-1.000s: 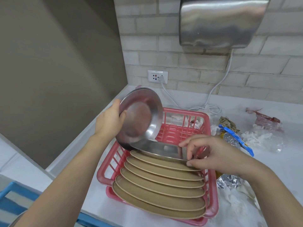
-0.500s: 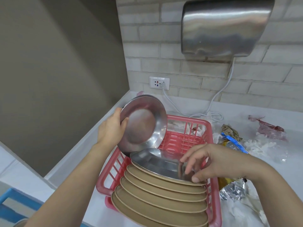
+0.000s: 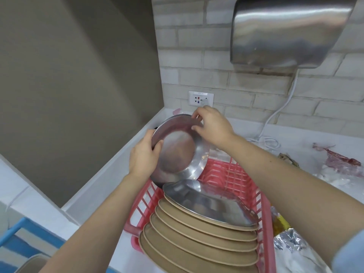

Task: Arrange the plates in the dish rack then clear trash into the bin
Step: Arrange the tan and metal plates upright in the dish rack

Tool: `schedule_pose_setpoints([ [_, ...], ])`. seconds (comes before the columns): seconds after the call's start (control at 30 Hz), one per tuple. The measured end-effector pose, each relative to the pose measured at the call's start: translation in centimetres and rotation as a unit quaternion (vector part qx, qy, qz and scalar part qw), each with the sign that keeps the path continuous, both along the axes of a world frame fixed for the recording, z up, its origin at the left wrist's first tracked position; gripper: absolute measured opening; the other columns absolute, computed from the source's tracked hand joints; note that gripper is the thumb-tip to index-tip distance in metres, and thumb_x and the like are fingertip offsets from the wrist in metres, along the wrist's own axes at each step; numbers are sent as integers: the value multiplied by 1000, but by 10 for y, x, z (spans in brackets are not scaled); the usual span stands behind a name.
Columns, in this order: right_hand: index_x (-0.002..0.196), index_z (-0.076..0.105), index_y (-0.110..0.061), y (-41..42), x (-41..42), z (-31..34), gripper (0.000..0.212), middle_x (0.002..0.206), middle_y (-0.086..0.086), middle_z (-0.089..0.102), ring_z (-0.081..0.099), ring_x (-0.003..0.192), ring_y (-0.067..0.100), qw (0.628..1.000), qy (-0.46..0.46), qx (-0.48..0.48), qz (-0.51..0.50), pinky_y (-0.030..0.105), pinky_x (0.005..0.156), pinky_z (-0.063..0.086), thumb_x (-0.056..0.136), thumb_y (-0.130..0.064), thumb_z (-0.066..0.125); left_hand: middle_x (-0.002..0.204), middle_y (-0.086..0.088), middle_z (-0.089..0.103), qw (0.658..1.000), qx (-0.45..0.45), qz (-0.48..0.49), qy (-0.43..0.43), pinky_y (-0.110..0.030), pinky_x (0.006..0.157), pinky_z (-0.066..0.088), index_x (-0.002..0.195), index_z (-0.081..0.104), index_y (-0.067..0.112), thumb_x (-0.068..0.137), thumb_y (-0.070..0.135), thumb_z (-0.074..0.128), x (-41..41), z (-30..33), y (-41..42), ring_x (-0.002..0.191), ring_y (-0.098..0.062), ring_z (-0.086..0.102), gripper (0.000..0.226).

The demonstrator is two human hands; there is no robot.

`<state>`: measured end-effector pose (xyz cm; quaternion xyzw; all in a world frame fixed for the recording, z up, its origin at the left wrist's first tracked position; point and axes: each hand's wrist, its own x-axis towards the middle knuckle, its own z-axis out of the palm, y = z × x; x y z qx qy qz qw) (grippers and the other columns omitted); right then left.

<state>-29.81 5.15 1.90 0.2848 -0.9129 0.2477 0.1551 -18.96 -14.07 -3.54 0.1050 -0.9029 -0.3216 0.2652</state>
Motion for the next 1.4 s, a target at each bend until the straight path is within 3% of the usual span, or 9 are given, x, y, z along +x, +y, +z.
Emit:
schedule_pose_setpoints([
  [0.17, 117, 53, -19, -11, -14, 0, 47, 120, 3, 52, 46, 116, 25, 998, 24, 55, 4, 38, 87, 46, 78, -31, 76, 95, 17, 70, 994, 104, -19, 36, -27, 82, 49, 117, 58, 35, 95, 26, 59, -4, -8, 0, 92, -8, 64, 24],
  [0.37, 107, 50, -12, -21, -22, 0, 41, 112, 8, 54, 55, 99, 30, 999, -4, 50, 10, 37, 78, 46, 78, -24, 76, 95, 38, 63, 987, 144, -40, 54, -8, 83, 43, 123, 62, 31, 95, 23, 62, -6, -7, -1, 96, 15, 58, 29],
  [0.57, 102, 52, -10, -21, -22, -3, 33, 110, 9, 57, 57, 95, 29, 1000, -22, 9, 0, 34, 75, 44, 81, -21, 75, 103, 40, 63, 982, 167, -74, 53, -10, 91, 43, 126, 62, 30, 97, 25, 59, -6, -5, -2, 105, 13, 58, 29],
  [0.77, 102, 45, -13, -16, -24, -3, 29, 102, 6, 62, 59, 89, 28, 997, -65, -35, -1, 34, 72, 43, 86, -19, 68, 116, 19, 67, 964, 239, -118, 17, -25, 101, 44, 121, 64, 29, 102, 41, 45, -2, 3, -4, 113, 2, 59, 30],
  [0.9, 106, 41, -11, -11, -22, 0, 27, 86, 4, 57, 54, 80, 26, 995, -79, -59, 5, 31, 68, 37, 91, -17, 62, 112, 16, 69, 947, 296, -121, -22, -23, 97, 43, 110, 68, 33, 103, 48, 38, -1, 10, -8, 108, 3, 61, 34],
  [1.03, 110, 40, -10, -6, -21, 0, 28, 86, 5, 56, 52, 79, 27, 995, -79, -59, -1, 32, 68, 38, 93, -18, 60, 109, 12, 72, 945, 284, -145, -73, -29, 97, 48, 112, 70, 28, 100, 50, 45, -6, 22, -22, 101, -3, 66, 35],
  [1.17, 105, 36, -15, -3, -21, -4, 27, 83, 3, 54, 52, 77, 28, 994, -86, -68, -5, 32, 67, 37, 93, -18, 60, 89, 14, 71, 939, 264, -198, -97, -26, 83, 48, 106, 70, 23, 104, 35, 43, -5, 27, -28, 79, -2, 64, 30],
  [1.3, 101, 33, -18, 5, -22, -4, 27, 79, 0, 51, 51, 73, 23, 992, -99, -79, -7, 31, 64, 33, 93, -19, 58, 81, 10, 69, 975, 115, -170, -89, -19, 74, 44, 101, 70, 24, 105, 32, 43, -8, 33, -28, 74, -2, 56, 29],
  [1.4, 101, 32, -20, 13, -21, -7, 27, 76, -4, 50, 50, 71, 20, 991, -102, -89, -18, 31, 63, 32, 93, -20, 59, 72, -8, 62, 990, -7, -120, -66, -33, 64, 40, 88, 63, 15, 104, 28, 42, -13, 31, -25, 65, -18, 49, 29],
])
